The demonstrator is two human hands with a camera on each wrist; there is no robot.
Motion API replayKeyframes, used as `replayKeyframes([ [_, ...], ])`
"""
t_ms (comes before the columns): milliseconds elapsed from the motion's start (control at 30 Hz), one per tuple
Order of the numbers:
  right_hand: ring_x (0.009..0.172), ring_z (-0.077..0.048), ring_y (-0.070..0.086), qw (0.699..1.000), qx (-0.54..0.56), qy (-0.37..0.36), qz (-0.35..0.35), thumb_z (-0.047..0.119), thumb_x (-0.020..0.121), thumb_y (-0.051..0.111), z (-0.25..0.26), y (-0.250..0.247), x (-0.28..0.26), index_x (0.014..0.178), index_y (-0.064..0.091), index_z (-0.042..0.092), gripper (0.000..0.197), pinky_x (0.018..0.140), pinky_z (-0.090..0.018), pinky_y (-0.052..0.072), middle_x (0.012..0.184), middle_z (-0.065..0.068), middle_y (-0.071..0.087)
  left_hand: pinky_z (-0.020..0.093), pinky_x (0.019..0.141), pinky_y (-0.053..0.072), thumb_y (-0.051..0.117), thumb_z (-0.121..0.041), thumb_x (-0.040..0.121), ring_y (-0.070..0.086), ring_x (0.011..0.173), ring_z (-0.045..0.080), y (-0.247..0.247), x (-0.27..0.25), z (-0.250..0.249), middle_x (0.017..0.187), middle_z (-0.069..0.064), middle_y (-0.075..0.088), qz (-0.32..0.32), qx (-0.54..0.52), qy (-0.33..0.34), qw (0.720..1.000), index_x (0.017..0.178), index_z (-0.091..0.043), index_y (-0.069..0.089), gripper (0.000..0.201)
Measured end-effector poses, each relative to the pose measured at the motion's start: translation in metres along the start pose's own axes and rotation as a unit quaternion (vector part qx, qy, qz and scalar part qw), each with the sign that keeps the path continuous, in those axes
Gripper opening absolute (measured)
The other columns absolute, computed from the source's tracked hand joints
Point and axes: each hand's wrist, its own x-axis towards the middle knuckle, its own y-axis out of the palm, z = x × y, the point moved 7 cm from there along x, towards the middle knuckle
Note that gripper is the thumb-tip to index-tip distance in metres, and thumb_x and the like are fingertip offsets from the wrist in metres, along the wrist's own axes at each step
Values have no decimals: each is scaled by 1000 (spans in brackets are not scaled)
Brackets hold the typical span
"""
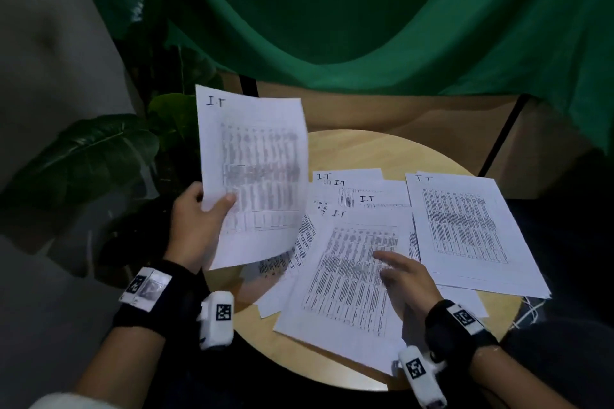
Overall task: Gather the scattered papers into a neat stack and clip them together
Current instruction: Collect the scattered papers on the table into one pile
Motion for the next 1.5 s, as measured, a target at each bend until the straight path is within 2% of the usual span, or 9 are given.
replayKeyframes([
  [67, 126, -15, 50, 999, 37, 22, 3, 13, 105, 57, 5, 10, -3, 115, 77, 5, 25, 104, -17, 43, 144, -6, 60, 24, 72, 65, 79, -9, 99, 82, 87, 7, 24, -12, 4, 102, -7, 84, 58, -46, -26, 997, 118, -12, 74, 20],
  [200, 142, -18, 45, 986, 89, 116, 83, 84, 80, 59, 2, 28, -1, 121, 79, 28, 73, 120, -59, 27, 149, 3, 56, 27, 71, 67, 81, -9, 99, 84, 95, 21, 74, -45, 52, 101, -3, 84, 141, 17, -70, 987, 113, -14, 74, 17],
  [367, 98, -40, 74, 998, -62, 33, -5, 64, 76, 78, 16, 20, 10, 123, 72, 11, 71, 90, -49, 57, 102, -16, 79, 36, 71, 62, 84, -22, 97, 76, 80, 24, 106, -71, 98, 90, -4, 80, 180, 80, -91, 976, 102, -21, 73, 12],
  [467, 53, -24, 61, 997, -47, 48, -35, 26, 88, 77, -9, 8, 23, 122, 60, 1, 45, 53, -24, 45, 63, -5, 69, 32, 66, 50, 81, -43, 96, 62, 73, 17, 102, -62, 103, 84, -8, 66, 145, 175, -82, 970, 90, -25, 63, 26],
  [600, 122, -28, 59, 993, 19, 75, -84, 5, 88, 76, -35, -7, 38, 151, 40, -4, 73, 112, -44, 45, 132, -11, 53, 49, 103, 55, 78, -66, 87, 60, 125, 40, 70, -33, 114, 132, 15, 58, 55, 382, -121, 914, 124, -19, 57, 63],
  [867, 151, -33, 35, 991, -68, 67, -93, 10, 99, 65, -25, -14, 17, 162, 24, 16, 75, 121, -49, 33, 169, -8, 26, 57, 109, 52, 97, -53, 77, 46, 149, 53, 14, 7, 148, 168, 30, 35, 55, 424, -272, 862, 169, -5, 12, 133],
  [1067, 150, -35, 33, 992, -80, 61, -82, 6, 102, 56, -19, -10, 8, 162, 14, 28, 76, 113, -43, 33, 170, -16, 20, 41, 88, 64, 102, -43, 73, 76, 101, 36, -16, 23, 160, 124, 20, 78, 65, 416, -303, 855, 131, 3, 70, 81],
  [1300, 144, -24, 34, 994, -100, -1, -43, -9, 102, 46, 6, 0, -11, 165, -2, 36, 91, 105, -34, 30, 167, 3, 17, 50, 90, 64, 87, -14, 88, 71, 91, 42, -38, 16, 138, 105, 27, 76, 26, 408, -275, 870, 94, 5, 74, 24],
  [1500, 118, -27, 64, 988, -143, 6, -51, -11, 97, 39, -8, 10, -5, 104, 76, 31, 56, 96, -29, 44, 120, -11, 70, 48, 87, 54, 62, -18, 105, 68, 94, 43, -35, 18, 36, 102, 18, 69, -90, 326, -20, 941, 109, -13, 63, 6],
])
